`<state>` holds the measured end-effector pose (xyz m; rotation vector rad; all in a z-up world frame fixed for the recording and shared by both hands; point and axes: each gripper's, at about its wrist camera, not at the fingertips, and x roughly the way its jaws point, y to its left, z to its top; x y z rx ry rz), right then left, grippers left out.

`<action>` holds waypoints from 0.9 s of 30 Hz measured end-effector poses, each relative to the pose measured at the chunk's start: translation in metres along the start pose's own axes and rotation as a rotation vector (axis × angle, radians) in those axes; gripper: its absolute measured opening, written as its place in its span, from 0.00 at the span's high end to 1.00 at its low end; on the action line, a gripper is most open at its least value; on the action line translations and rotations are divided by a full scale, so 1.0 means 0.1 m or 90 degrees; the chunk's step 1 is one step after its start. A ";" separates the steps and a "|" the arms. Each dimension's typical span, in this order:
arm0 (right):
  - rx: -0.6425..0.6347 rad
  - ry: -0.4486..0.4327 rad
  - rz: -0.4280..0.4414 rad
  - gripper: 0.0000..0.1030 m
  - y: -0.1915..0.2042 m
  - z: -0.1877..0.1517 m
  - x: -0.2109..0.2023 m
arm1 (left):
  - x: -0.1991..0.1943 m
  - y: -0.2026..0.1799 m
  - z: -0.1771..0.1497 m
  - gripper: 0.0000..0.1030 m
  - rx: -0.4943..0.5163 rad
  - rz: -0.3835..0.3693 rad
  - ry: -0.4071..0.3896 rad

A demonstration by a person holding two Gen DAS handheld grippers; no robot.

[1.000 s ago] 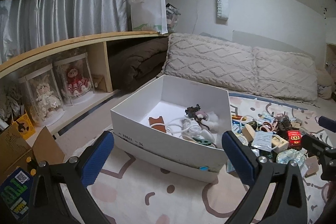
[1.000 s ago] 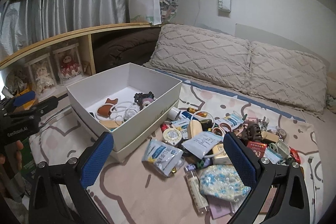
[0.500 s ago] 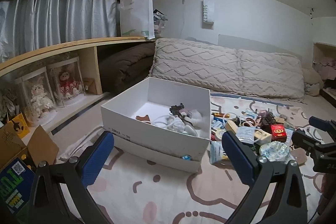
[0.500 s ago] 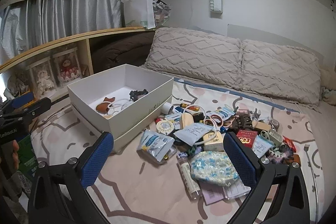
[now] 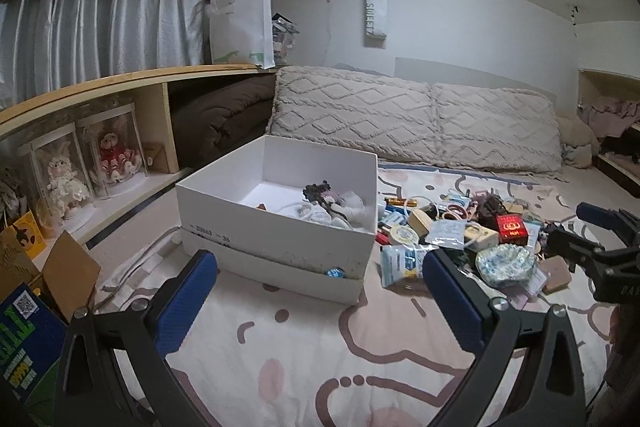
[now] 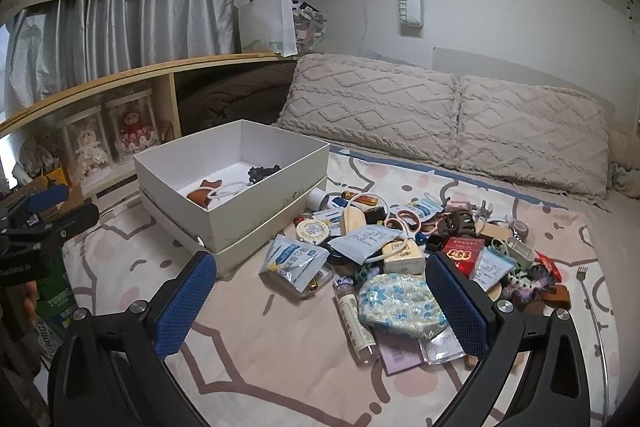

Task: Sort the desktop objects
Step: 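Withdraw both grippers from the shoebox back over the bed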

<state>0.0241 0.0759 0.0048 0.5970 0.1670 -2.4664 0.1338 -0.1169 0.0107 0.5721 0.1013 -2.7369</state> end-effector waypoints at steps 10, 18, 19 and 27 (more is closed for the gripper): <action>0.002 0.011 0.001 0.00 -0.02 -0.07 0.01 | -0.01 -0.12 -0.06 0.00 0.010 -0.030 0.003; 0.005 0.013 -0.002 0.00 0.00 -0.11 -0.02 | -0.01 -0.13 -0.07 0.00 0.013 -0.029 0.003; 0.003 0.014 -0.002 0.00 0.01 -0.12 -0.02 | -0.01 -0.14 -0.08 0.00 0.014 -0.029 0.003; -0.008 0.016 -0.006 0.00 0.05 -0.14 -0.04 | -0.02 -0.18 -0.09 0.00 0.022 -0.027 0.005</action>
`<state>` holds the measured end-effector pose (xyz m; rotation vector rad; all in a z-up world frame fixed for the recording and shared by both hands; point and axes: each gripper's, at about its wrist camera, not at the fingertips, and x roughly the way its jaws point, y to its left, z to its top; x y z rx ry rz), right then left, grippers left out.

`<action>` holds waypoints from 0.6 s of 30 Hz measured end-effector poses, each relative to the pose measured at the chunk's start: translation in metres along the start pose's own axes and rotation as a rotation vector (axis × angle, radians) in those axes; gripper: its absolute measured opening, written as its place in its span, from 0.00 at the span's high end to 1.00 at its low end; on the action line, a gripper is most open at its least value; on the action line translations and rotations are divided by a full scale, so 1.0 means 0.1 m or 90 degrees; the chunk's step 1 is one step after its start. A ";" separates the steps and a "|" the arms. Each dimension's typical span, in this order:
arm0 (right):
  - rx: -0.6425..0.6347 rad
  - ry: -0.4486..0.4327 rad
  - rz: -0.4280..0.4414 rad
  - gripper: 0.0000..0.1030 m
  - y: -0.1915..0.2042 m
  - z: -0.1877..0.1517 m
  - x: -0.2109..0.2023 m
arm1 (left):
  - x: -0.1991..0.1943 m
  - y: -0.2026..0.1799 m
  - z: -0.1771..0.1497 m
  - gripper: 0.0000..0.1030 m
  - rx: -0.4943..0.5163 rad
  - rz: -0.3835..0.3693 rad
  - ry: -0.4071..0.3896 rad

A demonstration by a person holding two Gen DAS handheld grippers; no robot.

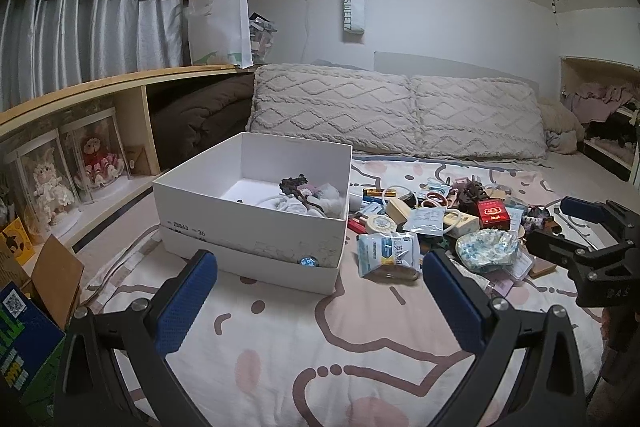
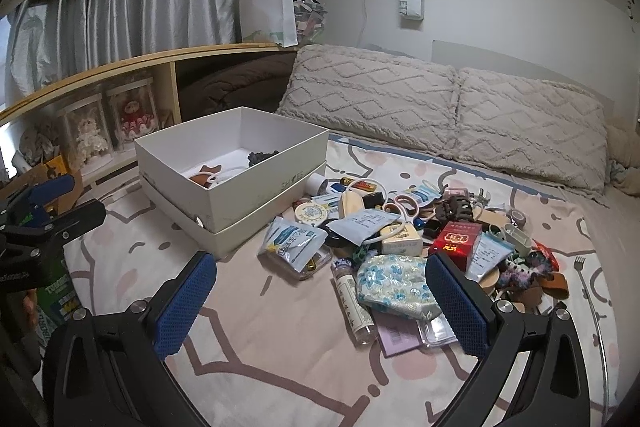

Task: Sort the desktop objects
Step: 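Withdraw both grippers from the shoebox back over the bed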

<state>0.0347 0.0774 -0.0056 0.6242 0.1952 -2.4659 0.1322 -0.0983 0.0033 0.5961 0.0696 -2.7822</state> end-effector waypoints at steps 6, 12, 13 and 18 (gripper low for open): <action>0.001 0.000 -0.004 0.00 0.00 0.00 -0.01 | 0.01 -0.01 0.01 0.00 0.002 0.002 -0.001; 0.004 0.003 -0.005 0.00 -0.02 -0.02 0.00 | 0.00 0.00 0.01 0.00 -0.002 0.005 -0.001; 0.005 0.003 -0.006 0.00 -0.02 -0.02 0.01 | 0.00 0.00 0.01 0.00 -0.002 0.005 -0.001; 0.008 0.004 -0.009 0.00 -0.02 -0.03 0.01 | 0.00 0.00 0.01 0.00 0.003 0.005 -0.001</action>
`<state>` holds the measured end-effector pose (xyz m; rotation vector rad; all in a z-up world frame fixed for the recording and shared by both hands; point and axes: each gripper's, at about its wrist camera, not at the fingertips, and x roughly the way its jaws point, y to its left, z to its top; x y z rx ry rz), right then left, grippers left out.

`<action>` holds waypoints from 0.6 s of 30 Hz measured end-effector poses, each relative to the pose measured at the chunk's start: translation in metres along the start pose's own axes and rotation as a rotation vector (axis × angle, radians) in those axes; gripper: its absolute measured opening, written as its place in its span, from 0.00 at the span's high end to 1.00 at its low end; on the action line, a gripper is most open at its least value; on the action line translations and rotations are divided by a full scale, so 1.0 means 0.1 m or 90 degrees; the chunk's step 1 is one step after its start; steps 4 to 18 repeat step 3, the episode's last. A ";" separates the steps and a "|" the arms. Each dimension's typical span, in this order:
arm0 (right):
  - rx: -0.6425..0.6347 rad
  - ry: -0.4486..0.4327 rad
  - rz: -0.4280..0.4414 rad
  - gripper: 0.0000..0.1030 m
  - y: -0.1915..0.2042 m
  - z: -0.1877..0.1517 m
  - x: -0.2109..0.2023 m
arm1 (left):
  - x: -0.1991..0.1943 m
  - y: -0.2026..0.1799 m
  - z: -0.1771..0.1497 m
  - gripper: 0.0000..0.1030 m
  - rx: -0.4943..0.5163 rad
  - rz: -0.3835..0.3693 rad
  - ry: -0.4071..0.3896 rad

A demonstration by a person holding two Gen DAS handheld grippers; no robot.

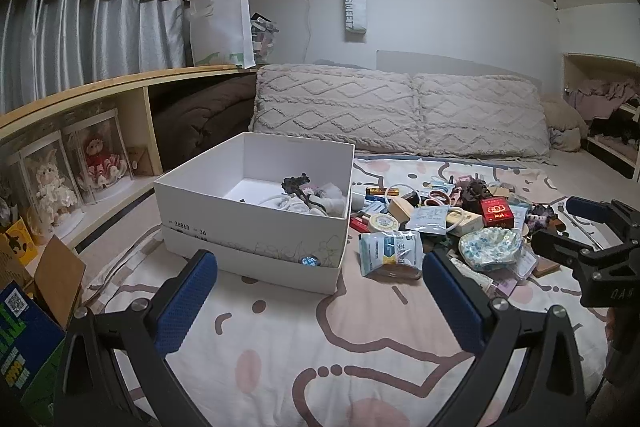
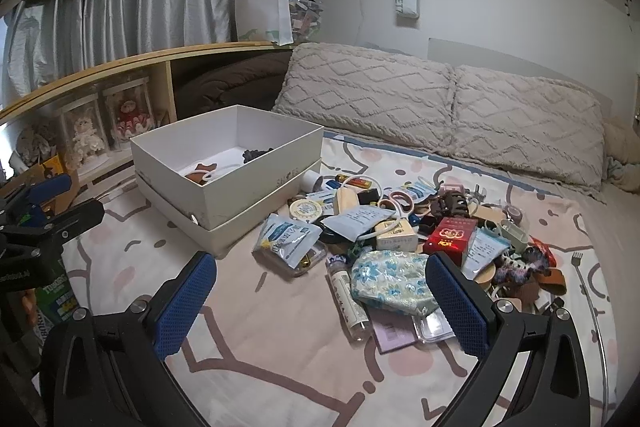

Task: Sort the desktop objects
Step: 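Withdraw both grippers from the shoebox back over the bed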

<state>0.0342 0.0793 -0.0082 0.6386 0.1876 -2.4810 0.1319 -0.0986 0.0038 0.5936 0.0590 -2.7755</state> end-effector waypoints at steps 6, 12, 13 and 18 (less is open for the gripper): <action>0.002 0.000 -0.001 0.00 0.00 0.00 0.00 | 0.00 -0.02 -0.01 0.00 0.011 0.006 -0.004; 0.002 0.000 -0.001 0.00 0.00 0.00 0.00 | 0.00 -0.02 -0.01 0.00 0.011 0.006 -0.004; 0.002 0.000 -0.001 0.00 0.00 0.00 0.00 | 0.00 -0.02 -0.01 0.00 0.011 0.006 -0.004; 0.002 0.000 -0.001 0.00 0.00 0.00 0.00 | 0.00 -0.02 -0.01 0.00 0.011 0.006 -0.004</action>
